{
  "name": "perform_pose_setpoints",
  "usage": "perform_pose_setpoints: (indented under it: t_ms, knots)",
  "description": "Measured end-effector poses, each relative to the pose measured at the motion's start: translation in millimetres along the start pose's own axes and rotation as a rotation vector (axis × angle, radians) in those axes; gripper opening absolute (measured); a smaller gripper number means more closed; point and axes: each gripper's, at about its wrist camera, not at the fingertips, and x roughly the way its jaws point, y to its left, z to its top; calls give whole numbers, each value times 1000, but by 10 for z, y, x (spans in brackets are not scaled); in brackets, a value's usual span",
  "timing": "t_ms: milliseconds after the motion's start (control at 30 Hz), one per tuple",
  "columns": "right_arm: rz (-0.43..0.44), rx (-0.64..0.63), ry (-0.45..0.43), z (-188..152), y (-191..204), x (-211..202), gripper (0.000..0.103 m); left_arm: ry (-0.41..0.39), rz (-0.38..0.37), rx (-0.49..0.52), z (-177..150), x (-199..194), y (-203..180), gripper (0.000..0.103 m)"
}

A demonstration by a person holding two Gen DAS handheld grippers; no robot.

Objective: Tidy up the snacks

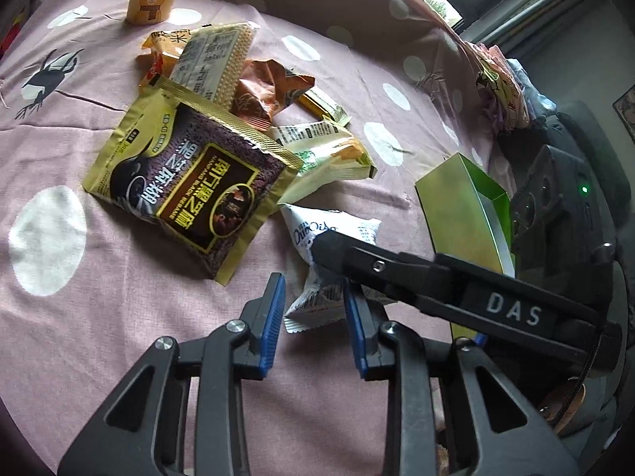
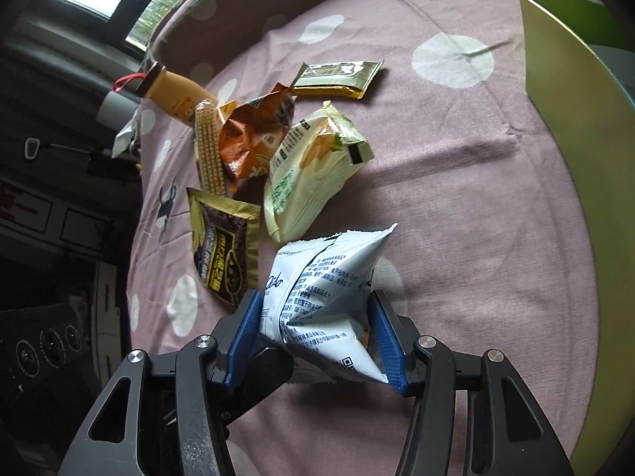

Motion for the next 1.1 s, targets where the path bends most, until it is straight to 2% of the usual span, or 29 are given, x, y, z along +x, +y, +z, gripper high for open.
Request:
perform_pose_setpoints:
  t_ms: [200, 333, 433, 667, 767, 867, 1100]
  knots:
    - [-21, -3, -61, -32, 42, -170, 61, 3, -10, 11, -8, 17, -21, 28]
    - [8, -7, -90, -25, 54, -237, 61, 25, -77, -14, -8, 114, -11, 29]
    - [-19, -4, -93, -20, 43, -215, 61, 29, -98, -29, -8, 154, -13, 29]
    - [-65, -21, -77, -25, 60, -108, 60, 14, -73, 14, -37, 167, -87, 28]
    - [-99, -43, -81, -42, 92, -77, 54, 11, -50, 37, -32, 163, -108, 27]
    - [-65, -46, -95, -59, 108, -118, 52, -31, -41, 69, -29, 62, -185, 27]
    - [-6, -133, -219, -154, 365, -441, 52, -162, -40, 159, -28, -301, -309, 27]
